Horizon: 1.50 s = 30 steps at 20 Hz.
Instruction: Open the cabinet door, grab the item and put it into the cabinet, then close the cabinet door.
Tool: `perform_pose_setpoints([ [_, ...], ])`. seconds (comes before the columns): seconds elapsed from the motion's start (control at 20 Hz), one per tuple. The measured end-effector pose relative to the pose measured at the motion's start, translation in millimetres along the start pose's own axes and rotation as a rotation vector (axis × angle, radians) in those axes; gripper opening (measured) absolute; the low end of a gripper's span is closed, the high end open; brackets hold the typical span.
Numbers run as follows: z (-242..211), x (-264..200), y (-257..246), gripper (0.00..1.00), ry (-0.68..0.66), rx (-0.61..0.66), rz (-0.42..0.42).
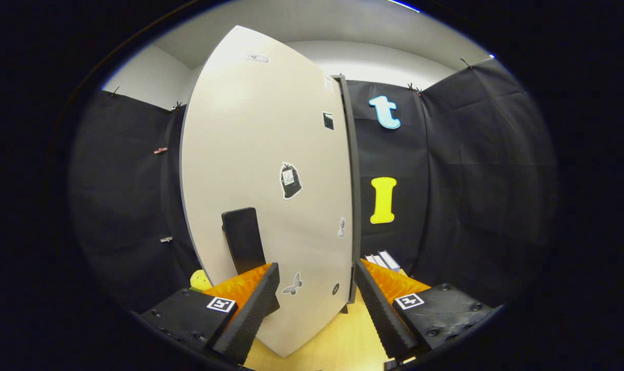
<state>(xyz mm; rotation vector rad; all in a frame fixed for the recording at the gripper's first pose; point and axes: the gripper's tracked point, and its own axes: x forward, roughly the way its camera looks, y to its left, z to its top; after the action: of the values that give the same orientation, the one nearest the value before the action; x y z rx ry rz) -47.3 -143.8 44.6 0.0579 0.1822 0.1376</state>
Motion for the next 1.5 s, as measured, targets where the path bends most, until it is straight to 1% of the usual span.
perform_pose_setpoints([
  [0.15,-1,29,50,0.96,0.003,-0.003,0.041],
  [0.25,9,53,86,0.96,-0.024,0.0,0.075],
  [0.45,17,99,153,0.97,-0.058,-0.05,0.105],
  [0.55,15,113,179,0.97,-0.053,-0.054,0.109],
  [0.7,2,121,198,0.98,-0.035,-0.063,0.105],
  [0.8,-9,122,201,0.98,-0.012,-0.066,0.109],
  [0.9,-12,114,187,0.98,-0.004,-0.071,0.095],
  [1.05,-13,98,172,0.98,-0.009,-0.029,0.106],
  [1.15,-11,94,154,0.98,-0.007,-0.03,0.098],
  [1.35,-9,86,122,0.98,-0.011,-0.03,0.054],
  [1.5,-7,77,107,0.98,-0.02,-0.004,0.015],
])
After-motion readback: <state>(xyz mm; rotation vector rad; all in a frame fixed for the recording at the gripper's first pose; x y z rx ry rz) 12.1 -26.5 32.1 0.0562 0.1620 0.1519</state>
